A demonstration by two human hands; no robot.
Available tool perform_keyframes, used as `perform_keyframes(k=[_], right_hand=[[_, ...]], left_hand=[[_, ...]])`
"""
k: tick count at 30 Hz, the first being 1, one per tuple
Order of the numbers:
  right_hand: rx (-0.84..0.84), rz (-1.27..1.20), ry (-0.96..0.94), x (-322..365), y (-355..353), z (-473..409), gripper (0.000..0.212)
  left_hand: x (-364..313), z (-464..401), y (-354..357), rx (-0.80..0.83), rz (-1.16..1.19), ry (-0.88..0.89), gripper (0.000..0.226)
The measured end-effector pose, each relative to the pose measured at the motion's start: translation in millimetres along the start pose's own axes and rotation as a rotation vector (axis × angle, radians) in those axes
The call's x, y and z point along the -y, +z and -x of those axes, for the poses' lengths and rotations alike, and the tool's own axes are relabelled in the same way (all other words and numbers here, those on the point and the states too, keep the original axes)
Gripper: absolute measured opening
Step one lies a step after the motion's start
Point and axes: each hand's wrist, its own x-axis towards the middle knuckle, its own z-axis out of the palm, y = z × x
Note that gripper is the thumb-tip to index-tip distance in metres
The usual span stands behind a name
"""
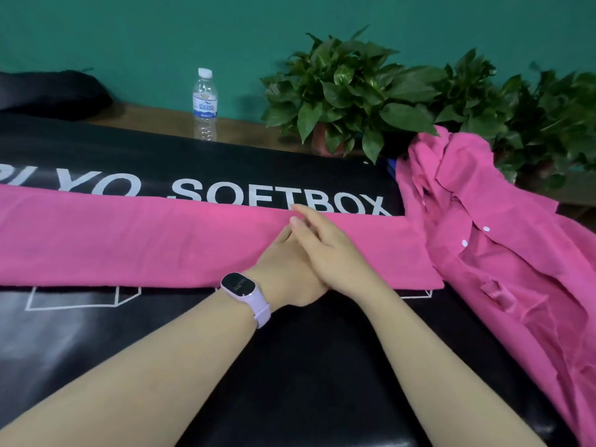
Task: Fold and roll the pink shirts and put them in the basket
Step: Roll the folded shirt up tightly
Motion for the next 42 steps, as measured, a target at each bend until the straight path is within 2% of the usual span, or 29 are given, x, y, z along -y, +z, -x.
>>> perform_keyframes(k=[2,4,7,10,14,19,21,25,27,29,31,32,36,39,42], right_hand=[[0.009,0.085,0.107,-16,-11,-6,0.057],[0.026,0.388,0.167,-42,-25,-7,0.065],[-0.034,0.626,0.317,-82,-65,-3,0.07],[-0.09,0.691,0.374,-112,-91,9,0.074],[-0.167,0.74,0.32,-119,-87,10,0.079],[-0.127,0.869,0.332,-109,-87,12,0.068],[-0.086,1.014,0.365,-97,-86,10,0.066],[-0.062,1.24,0.46,-35,-65,-4,0.058],[-0.11,1.108,0.334,7,-26,-13,0.05],[-0.129,0.738,0.154,43,24,-19,0.044],[-0.093,0.448,0.138,66,65,-18,0.053],[-0.083,0.426,0.159,69,80,-16,0.058],[-0.044,0.647,0.192,54,98,-16,0.075],[-0.011,0.686,0.185,50,97,-20,0.08],[0.017,0.701,0.156,46,94,-18,0.081]], left_hand=[[12,-4,-7,0.071,0.119,0.01,0.061],[29,-4,-13,0.122,0.222,-0.049,0.058],[43,0,-10,0.118,0.157,-0.122,0.058],[41,0,-8,0.114,0.118,-0.138,0.06],[41,-1,-8,0.119,0.122,-0.126,0.062],[57,6,-20,0.206,0.146,-0.044,0.064],[54,15,-20,0.133,0.113,-0.027,0.061],[37,40,-14,-0.189,0.018,-0.137,0.049],[33,51,-17,-0.156,0.015,-0.168,0.05],[43,62,-24,-0.024,0.072,-0.119,0.054],[73,80,-32,0.03,0.098,-0.127,0.054],[94,95,-36,0.032,0.092,-0.187,0.054],[183,179,-42,0.032,0.045,-0.53,0.071],[196,211,-42,0.004,0.037,-0.579,0.075],[176,221,-40,-0.016,0.044,-0.611,0.074]])
